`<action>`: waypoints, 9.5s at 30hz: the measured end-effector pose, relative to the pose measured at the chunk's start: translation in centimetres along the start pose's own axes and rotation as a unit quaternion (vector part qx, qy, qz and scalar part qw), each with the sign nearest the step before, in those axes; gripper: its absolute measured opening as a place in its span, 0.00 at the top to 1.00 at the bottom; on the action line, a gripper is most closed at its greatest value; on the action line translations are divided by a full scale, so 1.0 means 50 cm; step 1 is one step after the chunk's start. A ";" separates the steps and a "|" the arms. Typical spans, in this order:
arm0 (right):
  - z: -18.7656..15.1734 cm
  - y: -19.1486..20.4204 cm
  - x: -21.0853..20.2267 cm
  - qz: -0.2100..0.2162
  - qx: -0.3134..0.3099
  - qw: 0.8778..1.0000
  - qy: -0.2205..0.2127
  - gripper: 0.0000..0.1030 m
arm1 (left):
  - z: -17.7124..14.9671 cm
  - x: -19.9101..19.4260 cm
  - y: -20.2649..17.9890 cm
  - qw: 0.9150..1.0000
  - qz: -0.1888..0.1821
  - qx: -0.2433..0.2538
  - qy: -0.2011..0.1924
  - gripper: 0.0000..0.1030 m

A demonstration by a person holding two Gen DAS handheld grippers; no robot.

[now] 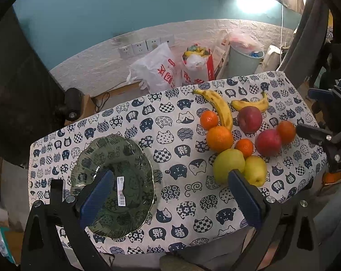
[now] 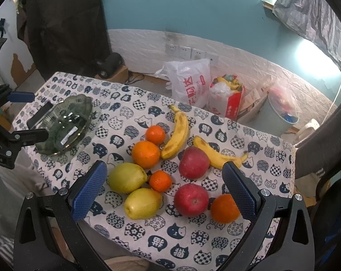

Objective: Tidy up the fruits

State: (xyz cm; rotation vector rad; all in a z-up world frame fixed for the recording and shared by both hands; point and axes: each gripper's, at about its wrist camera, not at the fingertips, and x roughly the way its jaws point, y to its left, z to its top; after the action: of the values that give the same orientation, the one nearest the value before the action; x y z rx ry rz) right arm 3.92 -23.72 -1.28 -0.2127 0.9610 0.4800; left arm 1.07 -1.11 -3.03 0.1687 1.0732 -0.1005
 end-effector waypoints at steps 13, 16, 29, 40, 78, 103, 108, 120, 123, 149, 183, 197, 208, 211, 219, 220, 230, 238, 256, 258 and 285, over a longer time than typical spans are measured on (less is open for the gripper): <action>-0.029 -0.075 0.080 -0.007 0.037 0.997 0.064 0.02 | 0.010 0.123 -0.058 0.997 -0.025 0.020 0.070 0.01; -0.045 -0.089 0.114 -0.008 0.035 0.995 0.088 0.02 | 0.009 0.151 -0.075 0.995 -0.035 0.029 0.086 0.01; -0.108 -0.121 0.230 0.011 0.036 0.984 0.172 0.07 | 0.019 0.249 -0.130 0.989 -0.064 0.044 0.129 0.01; -0.126 -0.116 0.286 0.011 0.011 0.981 0.194 0.08 | 0.017 0.308 -0.157 0.982 -0.090 0.044 0.159 0.01; -0.121 -0.111 0.284 0.010 0.008 0.984 0.180 0.27 | -0.004 0.380 -0.236 0.965 -0.191 0.025 0.180 0.29; -0.020 -0.013 0.159 0.030 -0.001 0.996 0.084 0.27 | 0.000 0.211 -0.076 0.989 -0.122 0.006 0.081 0.29; 0.009 0.027 0.149 0.042 -0.013 0.997 0.069 0.27 | -0.004 0.187 -0.036 0.992 -0.105 -0.002 0.067 0.29; 0.077 0.131 0.154 0.074 -0.044 0.995 0.052 0.27 | -0.033 0.140 0.056 0.995 -0.084 -0.033 0.047 0.29; 0.092 0.158 0.161 0.083 -0.049 0.994 0.054 0.27 | -0.041 0.130 0.090 0.993 -0.087 -0.055 0.048 0.29; 0.175 0.400 0.284 0.136 -0.112 0.980 0.088 0.27 | -0.157 0.173 0.321 0.982 -0.047 -0.167 0.077 0.29; 0.116 0.499 0.425 0.146 -0.148 0.963 0.171 0.27 | -0.223 0.262 0.393 0.966 -0.040 -0.213 0.138 0.31; 0.117 0.490 0.408 0.158 -0.128 0.965 0.166 0.23 | -0.231 0.243 0.374 0.969 -0.037 -0.198 0.142 0.29; 0.113 0.490 0.398 0.164 -0.134 0.965 0.156 0.23 | -0.235 0.227 0.373 0.971 -0.028 -0.193 0.136 0.29; 0.111 0.491 0.400 0.164 -0.133 0.965 0.155 0.23 | -0.236 0.223 0.372 0.972 -0.026 -0.192 0.135 0.29; 0.115 0.482 0.389 0.171 -0.117 0.967 0.151 0.22 | -0.236 0.209 0.365 0.973 -0.024 -0.190 0.128 0.29; 0.118 0.476 0.383 0.173 -0.111 0.968 0.146 0.22 | -0.235 0.208 0.364 0.973 -0.020 -0.189 0.128 0.29; 0.151 0.375 0.279 0.150 -0.045 0.984 0.090 0.19 | -0.185 0.148 0.329 0.977 -0.020 -0.197 0.081 0.24; 0.132 0.256 0.203 0.086 -0.008 0.993 0.075 0.17 | -0.110 0.102 0.239 0.983 -0.046 -0.169 0.047 0.19; 0.035 -0.036 0.155 -0.013 0.090 0.990 0.104 0.17 | 0.020 0.136 0.027 0.997 -0.048 -0.044 0.045 0.16; 0.028 -0.056 0.163 -0.016 0.099 0.989 0.109 0.17 | 0.033 0.150 0.015 0.997 -0.046 -0.035 0.047 0.16; -0.015 -0.155 0.367 -0.027 0.141 0.974 0.175 0.17 | 0.085 0.324 -0.069 0.992 -0.082 0.014 0.092 0.16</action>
State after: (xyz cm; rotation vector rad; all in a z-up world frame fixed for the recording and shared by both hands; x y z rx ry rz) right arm 15.87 -25.34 -17.12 -0.0655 1.3517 0.2526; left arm 11.85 -5.28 -15.60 0.1160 1.2698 -0.2506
